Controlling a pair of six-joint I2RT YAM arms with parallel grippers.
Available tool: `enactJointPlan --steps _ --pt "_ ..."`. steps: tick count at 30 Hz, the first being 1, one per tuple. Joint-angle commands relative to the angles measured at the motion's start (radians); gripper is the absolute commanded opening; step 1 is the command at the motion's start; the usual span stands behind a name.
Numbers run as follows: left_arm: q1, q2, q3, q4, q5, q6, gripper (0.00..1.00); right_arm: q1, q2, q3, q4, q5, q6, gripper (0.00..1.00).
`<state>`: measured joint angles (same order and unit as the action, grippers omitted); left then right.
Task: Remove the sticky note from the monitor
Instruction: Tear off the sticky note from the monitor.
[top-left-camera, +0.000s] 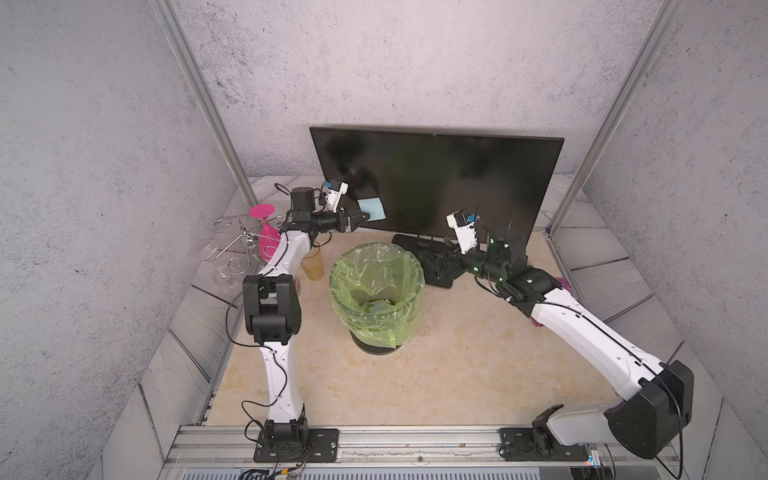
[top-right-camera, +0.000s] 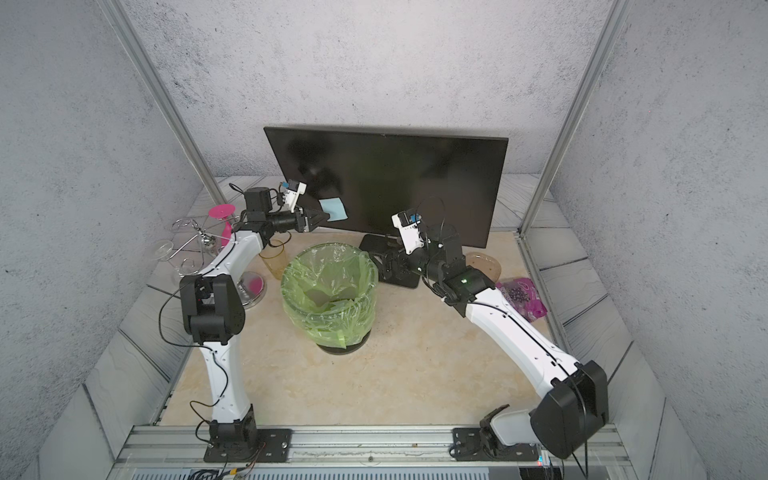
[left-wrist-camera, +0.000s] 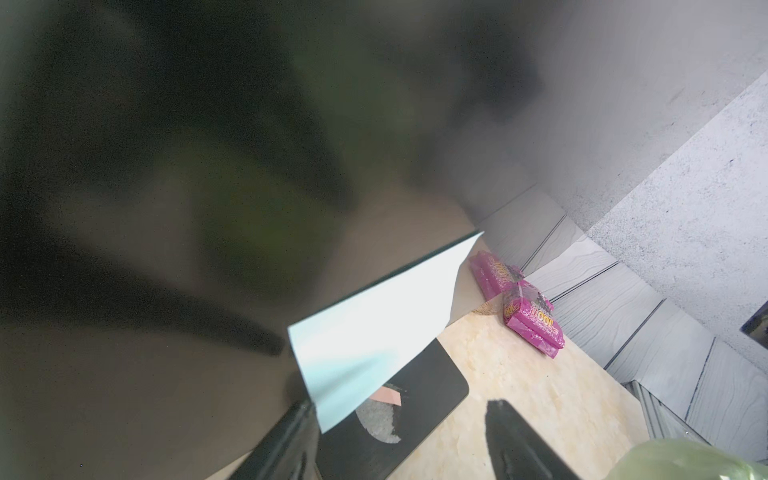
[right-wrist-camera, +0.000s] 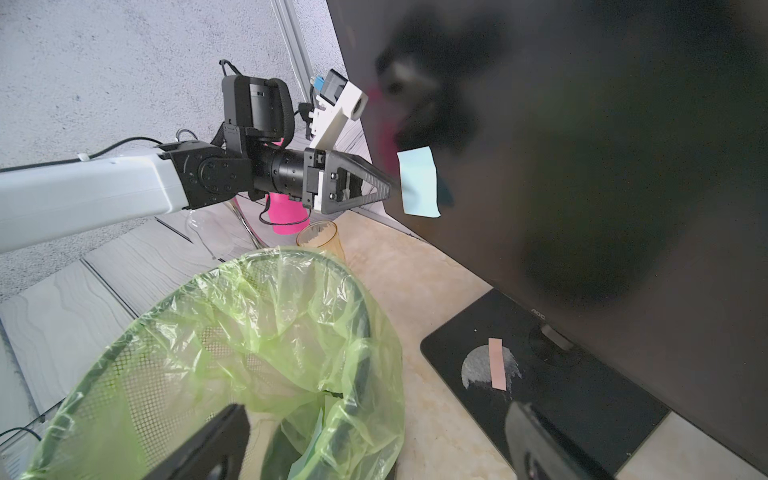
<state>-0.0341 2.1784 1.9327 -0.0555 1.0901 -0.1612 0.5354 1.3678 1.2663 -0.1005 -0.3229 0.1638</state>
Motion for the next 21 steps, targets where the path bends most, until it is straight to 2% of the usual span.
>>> enactJointPlan --steps 1,7,12,21 --pt "-0.004 0.030 0.040 0.052 0.016 -0.027 0.66 0.000 0.003 0.009 -0.003 -0.015 -0.013 0.99" --pt "-0.008 0.052 0.049 0.088 0.033 -0.059 0.51 0.001 0.008 0.006 -0.001 -0.020 -0.010 0.99" --pt "-0.009 0.057 0.053 0.080 0.031 -0.051 0.47 0.000 0.009 0.008 0.000 -0.026 -0.006 0.99" --pt "-0.011 0.079 0.086 0.072 0.036 -0.069 0.32 -0.002 0.017 0.012 -0.001 -0.027 -0.006 0.99"
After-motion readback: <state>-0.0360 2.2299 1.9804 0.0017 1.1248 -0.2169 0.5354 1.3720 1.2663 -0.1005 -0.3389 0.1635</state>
